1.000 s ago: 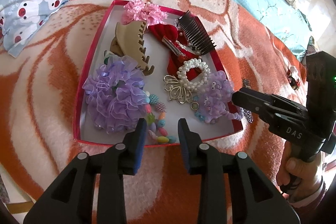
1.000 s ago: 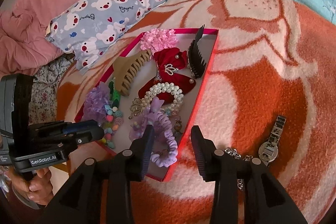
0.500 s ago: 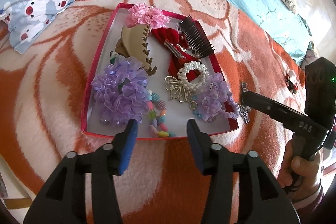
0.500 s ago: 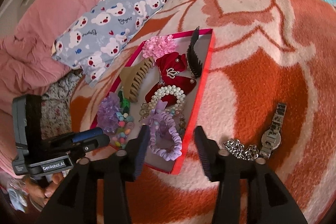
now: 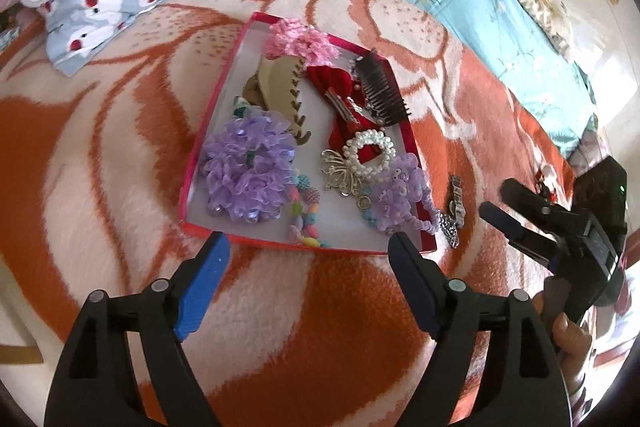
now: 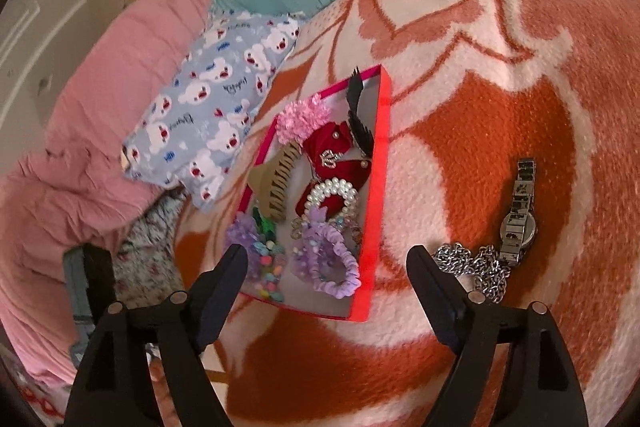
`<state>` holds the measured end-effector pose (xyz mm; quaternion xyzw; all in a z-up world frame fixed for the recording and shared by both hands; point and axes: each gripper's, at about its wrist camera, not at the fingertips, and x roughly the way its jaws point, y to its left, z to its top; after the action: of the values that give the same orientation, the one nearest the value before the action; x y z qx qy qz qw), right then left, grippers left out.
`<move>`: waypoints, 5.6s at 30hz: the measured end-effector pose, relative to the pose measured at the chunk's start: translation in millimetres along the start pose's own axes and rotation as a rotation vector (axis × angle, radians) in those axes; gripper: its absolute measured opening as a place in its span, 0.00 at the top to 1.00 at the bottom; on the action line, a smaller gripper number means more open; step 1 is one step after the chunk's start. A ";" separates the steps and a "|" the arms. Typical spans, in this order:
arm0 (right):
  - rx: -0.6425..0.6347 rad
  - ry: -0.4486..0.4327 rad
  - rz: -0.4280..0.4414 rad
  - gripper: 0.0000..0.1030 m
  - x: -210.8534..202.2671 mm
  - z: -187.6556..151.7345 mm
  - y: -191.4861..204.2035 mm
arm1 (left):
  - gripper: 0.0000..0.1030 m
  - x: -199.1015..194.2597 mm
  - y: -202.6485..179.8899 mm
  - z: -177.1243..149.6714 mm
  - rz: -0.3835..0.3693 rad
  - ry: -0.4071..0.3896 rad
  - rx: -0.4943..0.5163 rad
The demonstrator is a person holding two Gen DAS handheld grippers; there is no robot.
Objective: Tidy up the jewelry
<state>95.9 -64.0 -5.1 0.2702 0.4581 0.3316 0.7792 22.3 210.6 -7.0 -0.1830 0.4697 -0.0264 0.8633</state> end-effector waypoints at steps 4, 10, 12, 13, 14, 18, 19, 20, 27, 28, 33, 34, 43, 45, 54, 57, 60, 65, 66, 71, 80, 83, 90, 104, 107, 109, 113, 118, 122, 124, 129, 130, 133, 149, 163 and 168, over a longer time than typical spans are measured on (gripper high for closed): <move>-0.004 -0.047 0.024 0.13 -14.6 0.6 9.3 | 0.19 -6.6 1.2 -2.6 0.034 0.006 -0.024; -0.133 -0.102 -0.037 0.10 -34.2 1.0 39.8 | 0.19 -23.9 -6.6 -4.4 0.131 -0.006 0.012; -0.208 -0.102 -0.081 0.07 -37.4 -1.6 52.7 | 0.19 -30.5 -10.1 -5.5 0.169 -0.020 0.041; -0.237 -0.097 -0.094 0.07 -38.6 -3.2 58.4 | 0.19 -33.4 -11.9 -6.0 0.189 -0.023 0.056; -0.260 -0.089 -0.100 0.07 -39.4 -4.9 62.4 | 0.19 -35.9 -13.0 -6.4 0.203 -0.026 0.068; -0.357 -0.032 -0.167 0.06 -40.2 -11.3 81.9 | 0.17 -49.2 -18.8 -9.8 0.239 -0.040 0.112; -0.372 -0.022 -0.175 0.06 -40.9 -12.4 85.0 | 0.16 -52.7 -20.1 -10.6 0.244 -0.046 0.119; -0.384 -0.011 -0.183 0.06 -41.8 -13.7 87.7 | 0.16 -56.2 -21.0 -11.6 0.247 -0.050 0.123; -0.459 0.064 -0.232 0.02 -48.7 -25.4 104.9 | 0.11 -82.9 -25.5 -12.6 0.264 -0.096 0.152; -0.478 0.072 -0.245 0.02 -49.2 -28.1 108.2 | 0.08 -85.3 -27.8 -13.3 0.271 -0.107 0.160; -0.526 0.085 -0.271 0.01 -42.7 -37.4 114.7 | 0.00 -80.7 -31.0 -17.8 0.315 -0.131 0.190; -0.525 0.089 -0.274 0.01 -39.1 -39.6 113.8 | 0.00 -79.0 -30.3 -18.6 0.317 -0.130 0.190; -0.449 0.106 -0.309 0.01 -7.5 -52.4 91.3 | 0.00 -50.4 -17.2 -27.6 0.345 -0.087 0.149; -0.445 0.111 -0.321 0.01 -3.4 -55.2 87.6 | 0.00 -46.3 -15.3 -30.2 0.360 -0.085 0.147; -0.452 0.099 -0.344 0.01 -4.1 -58.8 85.7 | 0.00 -47.1 -16.4 -34.6 0.369 -0.092 0.153; -0.460 0.086 -0.338 0.01 -7.6 -57.9 90.6 | 0.00 -51.4 -19.0 -33.1 0.362 -0.102 0.158; -0.464 0.071 -0.331 0.01 -11.4 -56.6 94.9 | 0.00 -53.6 -21.3 -32.2 0.356 -0.106 0.163; -0.464 0.070 -0.326 0.01 -12.1 -55.6 95.8 | 0.00 -53.9 -23.9 -32.5 0.355 -0.104 0.169; -0.463 0.071 -0.326 0.01 -12.2 -55.6 95.9 | 0.00 -54.5 -24.4 -32.8 0.351 -0.104 0.168; -0.456 0.078 -0.321 0.01 -11.5 -56.4 95.6 | 0.00 -56.7 -26.1 -32.2 0.348 -0.111 0.168; -0.457 0.077 -0.318 0.01 -11.1 -56.4 96.5 | 0.00 -57.3 -28.6 -32.4 0.347 -0.116 0.171; -0.457 0.077 -0.318 0.01 -11.1 -56.3 96.5 | 0.00 -57.3 -28.6 -32.4 0.347 -0.117 0.171; -0.455 0.077 -0.319 0.01 -11.1 -56.3 96.6 | 0.00 -56.8 -28.0 -31.1 0.350 -0.119 0.174; -0.457 0.071 -0.315 0.01 -11.6 -56.1 101.2 | 0.00 -56.6 -28.5 -31.6 0.353 -0.116 0.176; -0.456 0.071 -0.314 0.01 -12.1 -56.0 100.2 | 0.00 -56.5 -28.6 -31.4 0.354 -0.117 0.178; -0.457 0.065 -0.313 0.01 -13.3 -55.8 102.1 | 0.00 -56.2 -28.5 -31.7 0.354 -0.118 0.179; -0.458 0.054 -0.309 0.01 -16.8 -53.1 103.4 | 0.00 -56.2 -28.3 -32.1 0.354 -0.123 0.185; -0.457 0.049 -0.305 0.01 -17.9 -52.7 104.0 | 0.00 -57.2 -29.6 -32.9 0.355 -0.125 0.195; -0.458 0.049 -0.306 0.01 -17.9 -52.9 103.8 | 0.00 -57.2 -30.5 -33.0 0.355 -0.125 0.194; -0.457 0.050 -0.305 0.01 -18.1 -52.9 104.3 | 0.00 -57.3 -30.3 -33.2 0.356 -0.124 0.194; -0.457 0.049 -0.306 0.01 -17.7 -53.7 104.0 | 0.00 -57.9 -30.0 -33.2 0.357 -0.126 0.195; -0.457 0.049 -0.307 0.01 -17.8 -53.6 104.3 | 0.00 -58.1 -29.7 -33.3 0.356 -0.126 0.194; -0.457 0.049 -0.306 0.01 -17.9 -53.5 104.8 | 0.00 -58.4 -30.3 -32.9 0.358 -0.126 0.195; -0.456 0.048 -0.307 0.01 -17.5 -53.8 104.4 | 0.00 -60.0 -28.0 -32.5 0.361 -0.124 0.196; -0.455 0.051 -0.306 0.01 -17.5 -52.6 104.5 | 0.00 -55.9 -26.8 -32.1 0.361 -0.127 0.194; -0.455 0.050 -0.305 0.01 -17.2 -52.9 104.3 | 0.00 -55.5 -26.5 -31.7 0.357 -0.124 0.193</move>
<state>14.4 -4.9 56.8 0.0080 0.4263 0.3112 0.8493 -31.2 188.7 31.0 -0.0148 0.4361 0.0936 0.8949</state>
